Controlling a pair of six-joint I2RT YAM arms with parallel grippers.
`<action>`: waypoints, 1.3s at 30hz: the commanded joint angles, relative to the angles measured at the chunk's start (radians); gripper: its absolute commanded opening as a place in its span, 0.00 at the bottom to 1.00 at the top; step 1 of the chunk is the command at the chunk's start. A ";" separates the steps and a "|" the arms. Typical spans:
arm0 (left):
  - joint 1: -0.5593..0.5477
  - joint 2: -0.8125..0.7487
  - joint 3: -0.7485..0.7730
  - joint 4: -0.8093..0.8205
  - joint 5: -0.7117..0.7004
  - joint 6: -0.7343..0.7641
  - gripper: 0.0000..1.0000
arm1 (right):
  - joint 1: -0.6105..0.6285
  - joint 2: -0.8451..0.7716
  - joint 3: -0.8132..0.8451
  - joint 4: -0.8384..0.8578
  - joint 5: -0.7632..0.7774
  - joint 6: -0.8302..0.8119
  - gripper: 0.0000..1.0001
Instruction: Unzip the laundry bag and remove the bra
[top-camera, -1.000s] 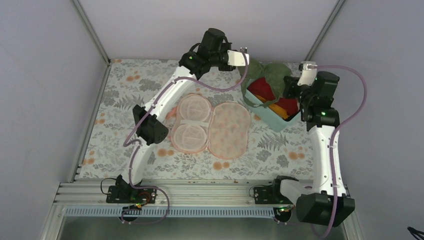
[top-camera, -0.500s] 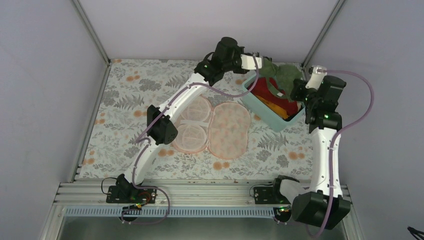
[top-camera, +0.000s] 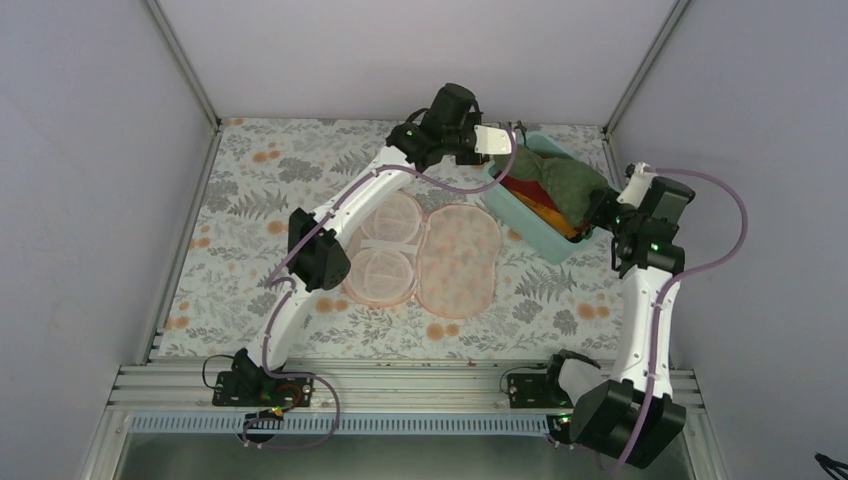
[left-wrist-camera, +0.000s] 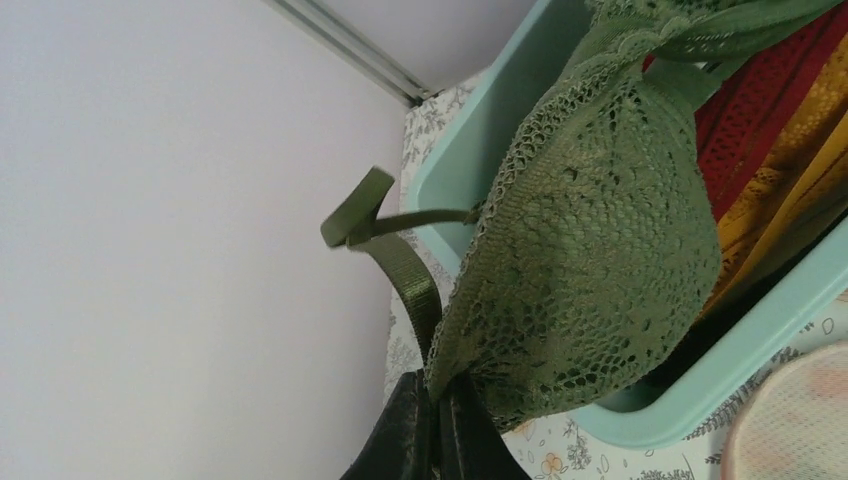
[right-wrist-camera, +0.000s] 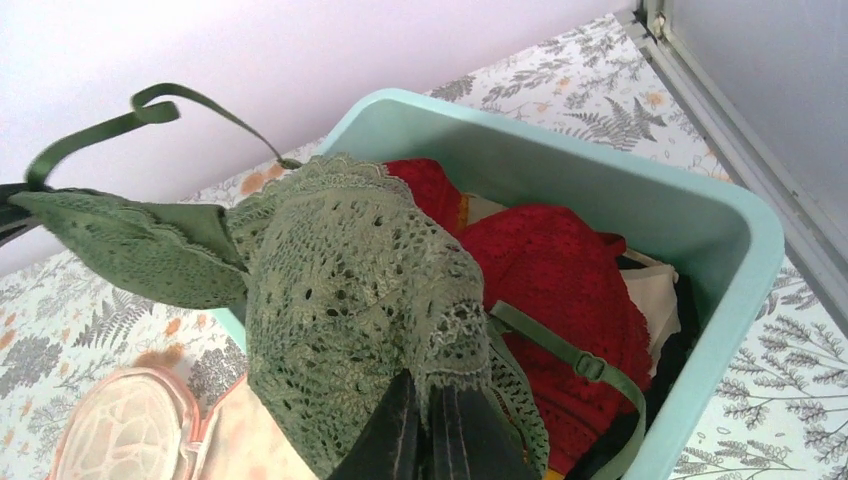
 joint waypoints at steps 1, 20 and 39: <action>-0.016 -0.041 0.011 -0.036 0.023 -0.015 0.02 | -0.034 0.030 -0.058 0.041 -0.018 0.035 0.04; -0.076 0.095 0.066 0.083 -0.072 0.032 0.02 | -0.057 0.121 -0.034 0.101 0.181 0.115 0.81; -0.077 0.095 0.060 0.094 -0.076 0.036 0.02 | 0.189 0.200 0.035 0.271 -0.280 -0.128 0.85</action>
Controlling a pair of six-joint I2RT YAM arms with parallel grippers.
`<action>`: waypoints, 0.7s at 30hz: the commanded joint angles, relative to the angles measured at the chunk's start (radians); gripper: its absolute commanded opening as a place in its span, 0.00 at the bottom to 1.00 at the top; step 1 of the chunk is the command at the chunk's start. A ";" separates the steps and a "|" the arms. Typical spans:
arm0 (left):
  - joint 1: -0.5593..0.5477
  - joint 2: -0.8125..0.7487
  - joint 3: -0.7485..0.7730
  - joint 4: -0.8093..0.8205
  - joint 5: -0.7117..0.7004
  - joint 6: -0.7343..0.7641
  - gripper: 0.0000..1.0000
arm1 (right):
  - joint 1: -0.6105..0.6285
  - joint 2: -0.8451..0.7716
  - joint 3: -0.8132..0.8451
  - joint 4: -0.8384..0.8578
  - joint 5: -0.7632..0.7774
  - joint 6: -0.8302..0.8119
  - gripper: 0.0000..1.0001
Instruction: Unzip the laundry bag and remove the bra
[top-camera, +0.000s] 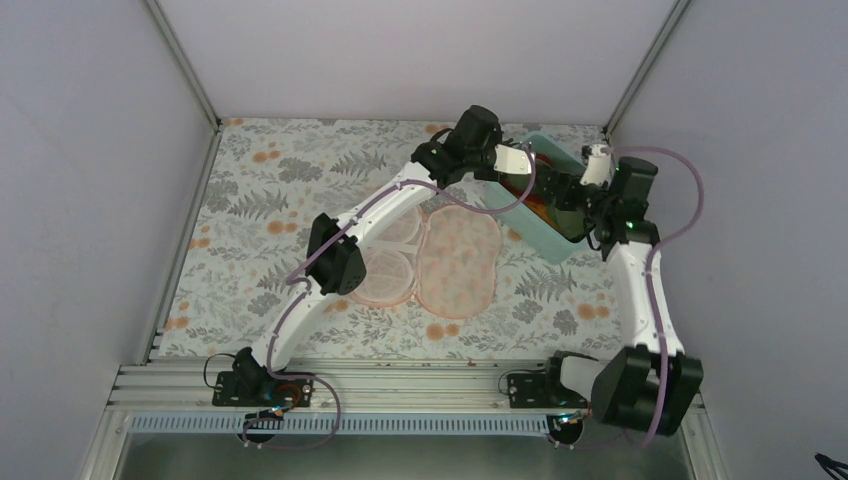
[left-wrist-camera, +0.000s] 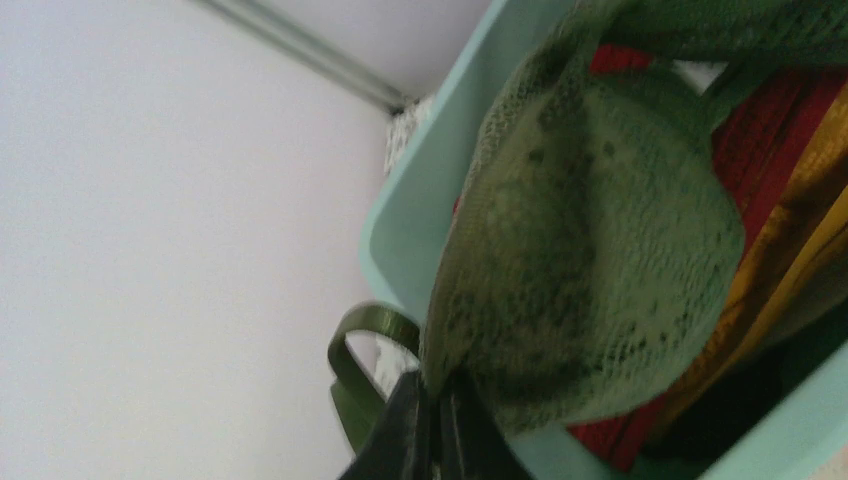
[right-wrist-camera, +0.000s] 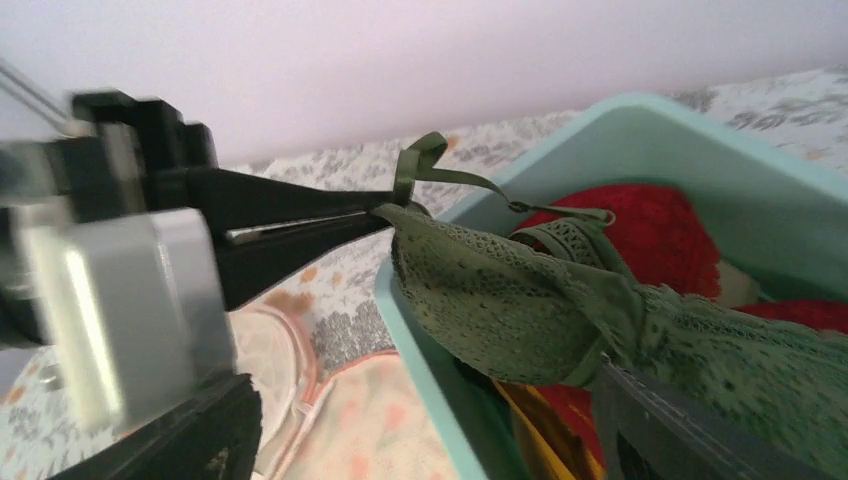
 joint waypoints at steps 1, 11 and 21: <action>-0.003 -0.018 0.009 0.019 -0.003 0.003 0.02 | 0.024 0.127 0.081 0.044 -0.142 -0.123 0.86; 0.006 -0.018 0.004 0.032 0.027 -0.006 0.02 | 0.029 0.221 0.109 0.099 -0.210 -0.338 0.85; 0.013 -0.011 0.006 0.052 0.056 -0.011 0.02 | 0.016 0.299 0.160 0.041 -0.390 -0.851 0.88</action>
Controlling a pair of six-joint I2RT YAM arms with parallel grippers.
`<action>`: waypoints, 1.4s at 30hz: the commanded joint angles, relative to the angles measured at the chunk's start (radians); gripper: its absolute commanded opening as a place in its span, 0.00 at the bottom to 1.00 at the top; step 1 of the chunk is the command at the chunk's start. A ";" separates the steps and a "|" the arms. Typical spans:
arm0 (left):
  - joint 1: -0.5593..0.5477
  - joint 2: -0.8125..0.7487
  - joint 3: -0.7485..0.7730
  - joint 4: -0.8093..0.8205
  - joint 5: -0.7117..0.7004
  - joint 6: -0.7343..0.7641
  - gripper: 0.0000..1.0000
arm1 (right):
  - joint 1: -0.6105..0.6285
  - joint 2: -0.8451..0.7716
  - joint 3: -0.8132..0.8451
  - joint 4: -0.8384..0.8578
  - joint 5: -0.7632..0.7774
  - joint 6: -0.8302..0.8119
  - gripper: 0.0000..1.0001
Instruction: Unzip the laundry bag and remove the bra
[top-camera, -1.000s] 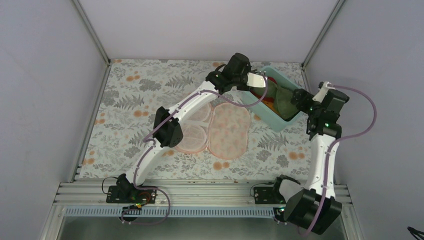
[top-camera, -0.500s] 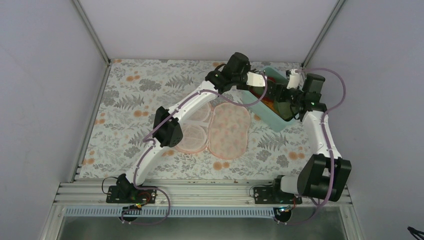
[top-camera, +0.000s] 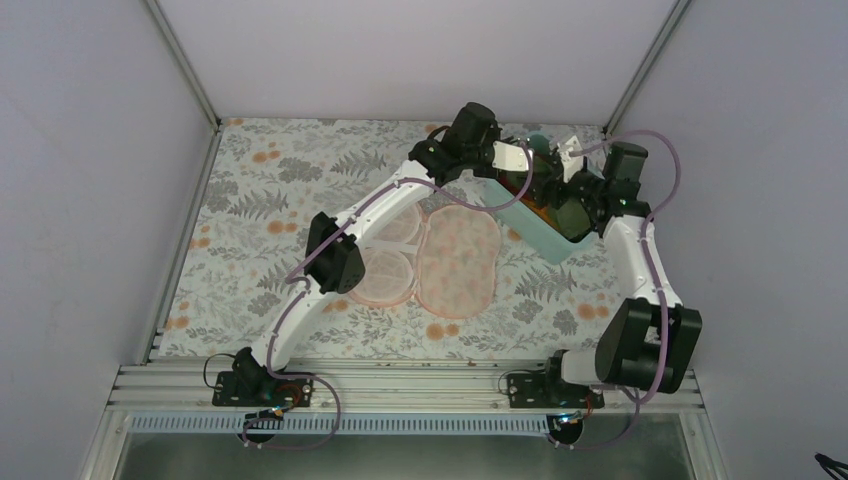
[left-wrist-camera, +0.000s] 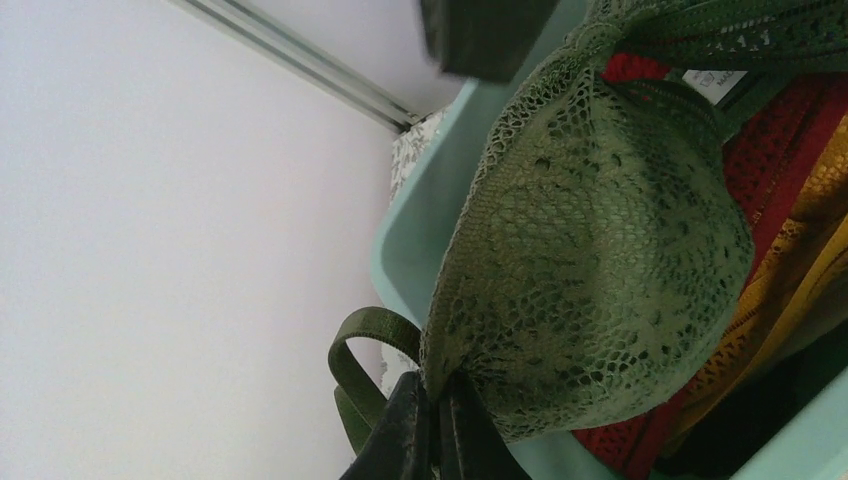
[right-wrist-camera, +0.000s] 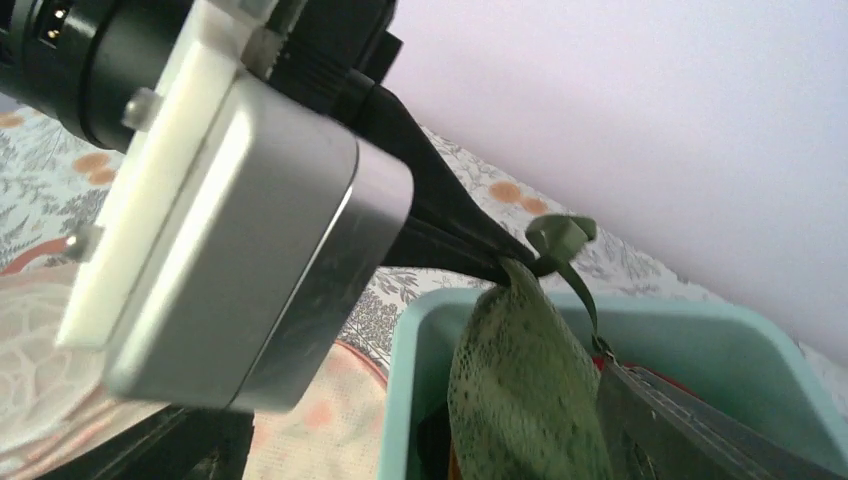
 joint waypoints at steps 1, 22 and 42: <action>-0.001 -0.008 0.006 0.041 0.026 -0.007 0.02 | -0.004 0.093 0.108 -0.066 -0.115 -0.244 0.87; 0.012 0.014 0.050 0.070 0.012 -0.070 0.43 | -0.008 0.209 0.158 0.021 -0.059 -0.030 0.04; 0.071 -0.078 0.012 0.003 0.041 -0.265 0.95 | -0.157 0.395 0.150 0.177 -0.111 0.559 0.04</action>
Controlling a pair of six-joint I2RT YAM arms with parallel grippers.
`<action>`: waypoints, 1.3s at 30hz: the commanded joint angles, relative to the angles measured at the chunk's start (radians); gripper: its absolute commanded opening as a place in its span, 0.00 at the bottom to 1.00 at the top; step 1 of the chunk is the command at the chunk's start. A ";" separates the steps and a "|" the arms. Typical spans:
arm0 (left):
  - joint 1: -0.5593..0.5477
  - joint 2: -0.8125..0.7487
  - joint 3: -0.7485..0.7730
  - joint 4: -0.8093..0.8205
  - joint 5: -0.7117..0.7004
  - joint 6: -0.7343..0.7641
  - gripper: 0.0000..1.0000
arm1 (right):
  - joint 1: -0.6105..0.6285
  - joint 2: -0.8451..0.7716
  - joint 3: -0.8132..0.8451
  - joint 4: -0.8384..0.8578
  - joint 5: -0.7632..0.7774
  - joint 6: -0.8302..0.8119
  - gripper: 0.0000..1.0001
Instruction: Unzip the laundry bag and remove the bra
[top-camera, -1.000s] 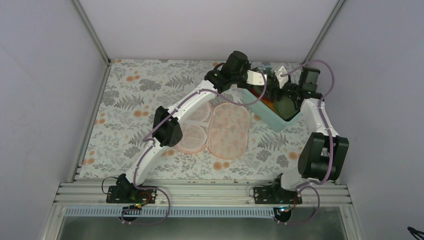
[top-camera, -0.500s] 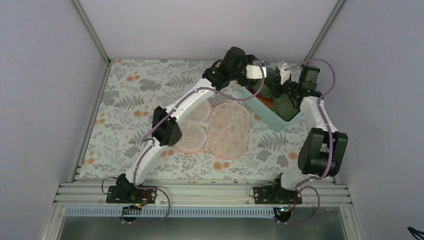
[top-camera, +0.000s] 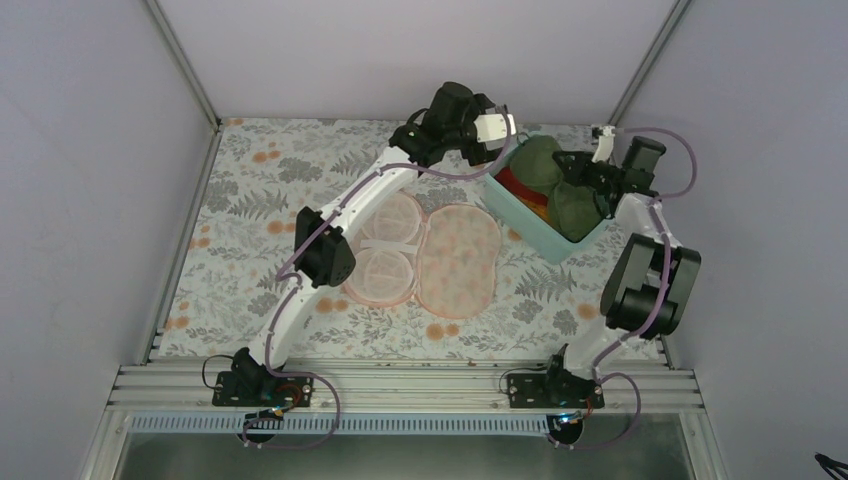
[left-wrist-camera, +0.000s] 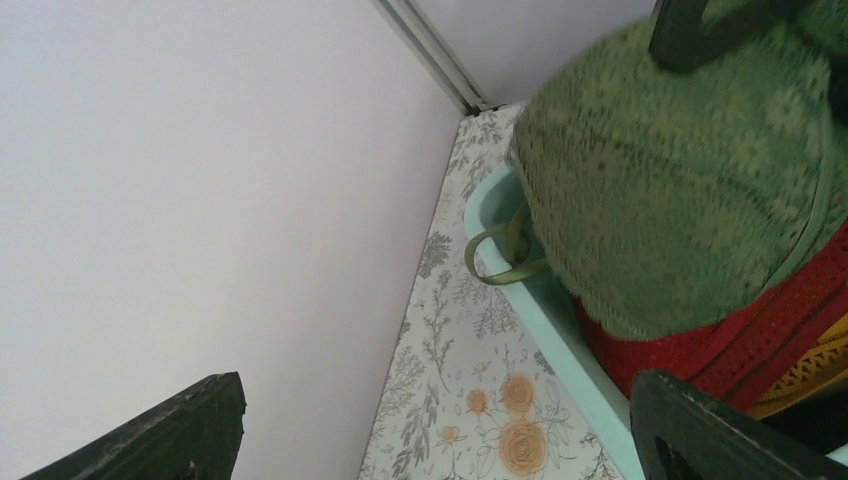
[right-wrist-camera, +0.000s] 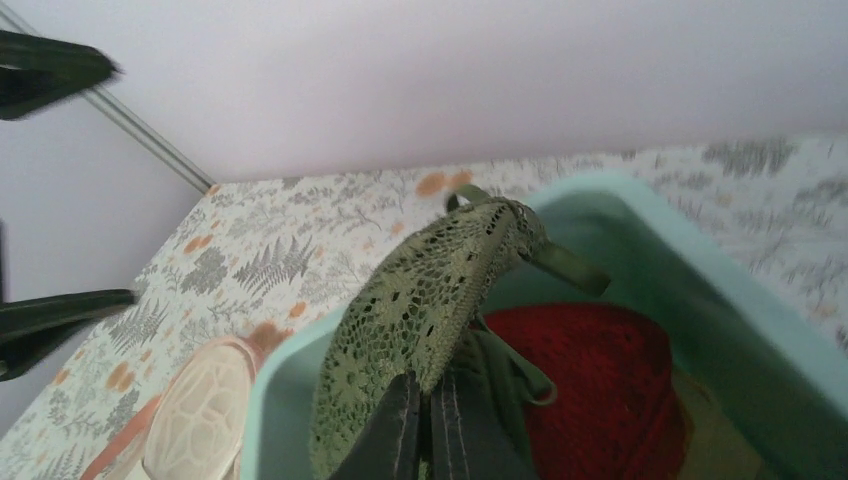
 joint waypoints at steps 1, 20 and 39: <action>-0.009 -0.042 -0.006 -0.017 0.025 -0.032 0.95 | -0.008 0.101 0.032 -0.055 -0.014 0.048 0.04; -0.038 -0.025 -0.040 -0.054 0.123 -0.040 0.94 | 0.036 0.154 0.189 -0.272 0.252 -0.061 0.33; 0.031 -0.126 -0.076 -0.172 0.161 -0.161 1.00 | 0.207 -0.187 0.198 -0.453 0.959 0.050 0.63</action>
